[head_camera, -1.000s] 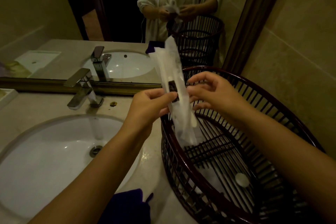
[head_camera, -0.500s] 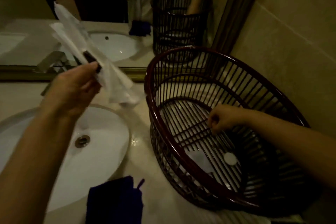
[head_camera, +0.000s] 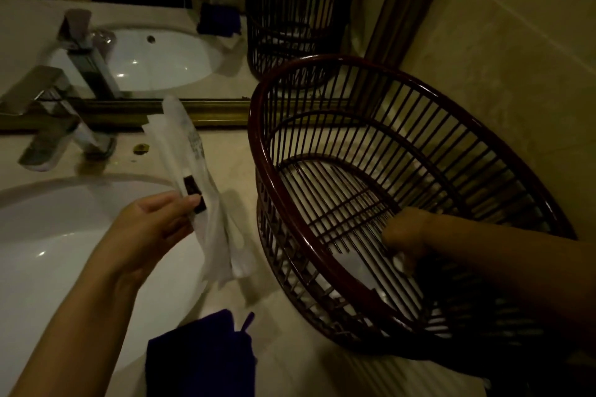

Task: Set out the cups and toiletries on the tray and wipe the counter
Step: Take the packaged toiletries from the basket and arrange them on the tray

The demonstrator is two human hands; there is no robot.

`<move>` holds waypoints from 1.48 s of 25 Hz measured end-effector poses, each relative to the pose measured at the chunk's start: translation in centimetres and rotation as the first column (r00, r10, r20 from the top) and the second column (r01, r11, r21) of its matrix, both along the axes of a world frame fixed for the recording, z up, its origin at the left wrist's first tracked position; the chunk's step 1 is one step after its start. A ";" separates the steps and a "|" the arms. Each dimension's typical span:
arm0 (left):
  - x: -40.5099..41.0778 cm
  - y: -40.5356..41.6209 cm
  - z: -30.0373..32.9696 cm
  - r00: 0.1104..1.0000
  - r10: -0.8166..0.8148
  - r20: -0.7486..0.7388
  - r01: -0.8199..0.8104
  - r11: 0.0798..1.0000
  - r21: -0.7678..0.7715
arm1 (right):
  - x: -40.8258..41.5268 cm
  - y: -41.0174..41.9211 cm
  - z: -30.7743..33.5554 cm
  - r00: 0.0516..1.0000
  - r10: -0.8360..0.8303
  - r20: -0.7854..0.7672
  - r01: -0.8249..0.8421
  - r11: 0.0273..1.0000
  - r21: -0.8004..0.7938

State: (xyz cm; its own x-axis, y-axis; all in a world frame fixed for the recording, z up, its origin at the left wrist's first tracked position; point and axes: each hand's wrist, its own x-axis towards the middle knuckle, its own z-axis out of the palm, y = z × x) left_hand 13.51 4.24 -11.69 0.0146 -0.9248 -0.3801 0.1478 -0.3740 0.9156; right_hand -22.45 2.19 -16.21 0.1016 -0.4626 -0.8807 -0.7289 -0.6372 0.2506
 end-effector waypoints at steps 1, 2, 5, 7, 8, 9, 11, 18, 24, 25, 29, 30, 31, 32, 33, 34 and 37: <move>-0.1 0.0 0.0 1.000 0.011 -0.007 -0.011 1.000 0.000 | 0.1 0.0 -0.2 1.000 0.004 0.004 -0.004 1.000 -0.021; 0.1 -0.2 -0.1 1.000 0.021 -0.009 -0.021 1.000 0.000 | 0.0 -0.1 -0.3 1.000 -0.016 0.019 0.016 0.999 -0.038; 0.2 -0.6 -0.4 1.000 0.020 -0.012 -0.020 1.000 0.018 | -0.6 -0.6 -0.3 0.955 -0.255 0.151 0.260 0.966 -0.012; 0.2 -0.7 -0.7 1.000 0.008 -0.020 -0.008 1.000 0.024 | -0.9 -0.7 0.3 0.824 -0.478 0.302 0.473 0.876 0.095; 0.2 -0.8 -0.9 1.000 0.007 -0.022 -0.007 1.000 0.026 | -0.8 -0.8 0.7 0.739 -0.569 0.361 0.552 0.818 0.160; 0.1 -0.8 -1.0 1.000 0.008 -0.025 -0.007 0.999 0.033 | -0.6 -0.8 1.0 0.650 -0.639 0.410 0.608 0.762 0.224; 0.0 -0.8 -1.3 1.000 0.005 -0.024 -0.004 0.999 0.043 | 0.2 -1.1 1.6 0.497 -0.702 0.511 0.643 0.693 0.326; 0.4 0.1 -1.8 1.000 -0.028 -0.013 0.029 0.998 0.050 | 2.7 -0.4 0.5 0.584 -0.485 0.651 0.447 0.862 0.240; 0.4 0.8 -2.3 1.000 0.016 -0.010 -0.015 0.996 0.091 | 3.3 0.1 -1.2 0.662 -0.377 0.648 0.405 0.907 0.114; 0.3 1.0 -2.3 1.000 0.018 -0.014 -0.016 0.996 0.089 | 3.4 0.1 -1.4 0.673 -0.369 0.641 0.401 0.910 0.102; 0.1 1.4 -2.1 1.000 0.012 -0.022 -0.010 0.997 0.073 | 3.7 0.1 -1.6 0.663 -0.387 0.641 0.385 0.910 0.151; 0.1 1.5 -2.0 1.000 0.011 -0.020 -0.010 0.998 0.069 | 3.8 -0.1 -1.2 0.637 -0.398 0.661 0.395 0.904 0.163; 0.1 1.7 -2.0 1.000 0.016 -0.018 -0.015 0.997 0.069 | 3.9 -0.5 -0.6 0.592 -0.418 0.689 0.419 0.890 0.180; 0.2 1.9 -1.9 0.999 0.028 -0.016 -0.027 0.997 0.072 | 4.0 -1.0 0.4 0.542 -0.439 0.716 0.448 0.872 0.195; 0.2 2.2 -1.8 0.999 0.043 -0.014 -0.042 0.996 0.080 | 4.0 -1.7 1.7 0.498 -0.449 0.742 0.479 0.856 0.197; 0.2 2.5 -1.7 0.998 0.061 -0.011 -0.059 0.994 0.088 | 4.1 -2.5 3.4 0.462 -0.437 0.772 0.510 0.843 0.171; -0.2 3.7 -1.5 0.992 0.129 -0.013 -0.127 0.987 0.103 | 4.1 -4.4 9.7 0.191 -0.364 0.912 0.642 0.749 0.164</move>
